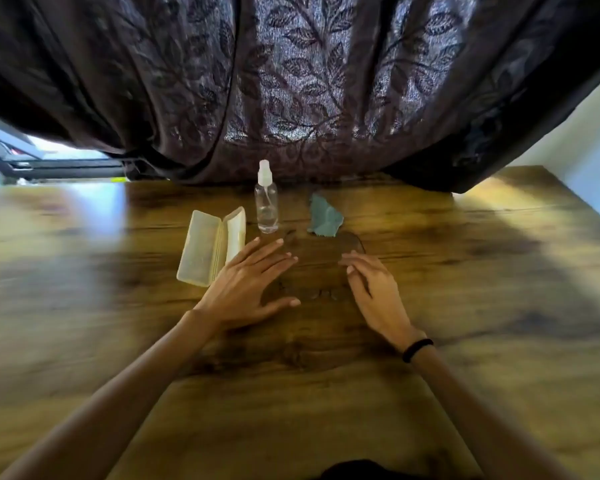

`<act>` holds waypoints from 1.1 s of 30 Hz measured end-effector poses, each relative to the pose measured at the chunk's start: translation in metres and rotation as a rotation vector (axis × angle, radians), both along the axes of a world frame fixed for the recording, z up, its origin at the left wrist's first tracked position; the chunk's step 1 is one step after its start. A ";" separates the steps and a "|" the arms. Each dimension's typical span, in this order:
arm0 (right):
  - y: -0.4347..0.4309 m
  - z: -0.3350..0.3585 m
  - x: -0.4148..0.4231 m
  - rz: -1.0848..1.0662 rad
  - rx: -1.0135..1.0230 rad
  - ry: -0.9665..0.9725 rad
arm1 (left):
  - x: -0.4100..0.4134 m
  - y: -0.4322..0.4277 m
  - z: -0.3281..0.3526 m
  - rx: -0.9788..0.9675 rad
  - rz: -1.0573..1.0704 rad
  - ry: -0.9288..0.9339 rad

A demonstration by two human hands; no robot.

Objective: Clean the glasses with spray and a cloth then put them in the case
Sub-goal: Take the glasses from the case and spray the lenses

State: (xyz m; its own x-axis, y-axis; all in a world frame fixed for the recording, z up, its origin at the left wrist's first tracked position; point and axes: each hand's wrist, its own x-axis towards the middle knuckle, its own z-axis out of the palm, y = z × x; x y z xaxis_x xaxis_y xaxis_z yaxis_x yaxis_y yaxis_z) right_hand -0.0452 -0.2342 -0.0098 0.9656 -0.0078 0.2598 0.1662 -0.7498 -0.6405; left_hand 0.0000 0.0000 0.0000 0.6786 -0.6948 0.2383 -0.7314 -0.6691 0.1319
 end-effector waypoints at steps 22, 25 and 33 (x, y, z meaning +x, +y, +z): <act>-0.019 0.066 0.022 0.265 0.661 -0.009 | 0.017 0.014 0.036 -0.734 0.072 0.312; -0.012 0.072 0.032 0.193 0.686 -0.108 | 0.019 0.011 0.052 -0.835 0.118 0.354; -0.003 0.076 0.052 0.126 0.664 -0.183 | 0.026 0.014 0.066 -0.901 0.119 0.271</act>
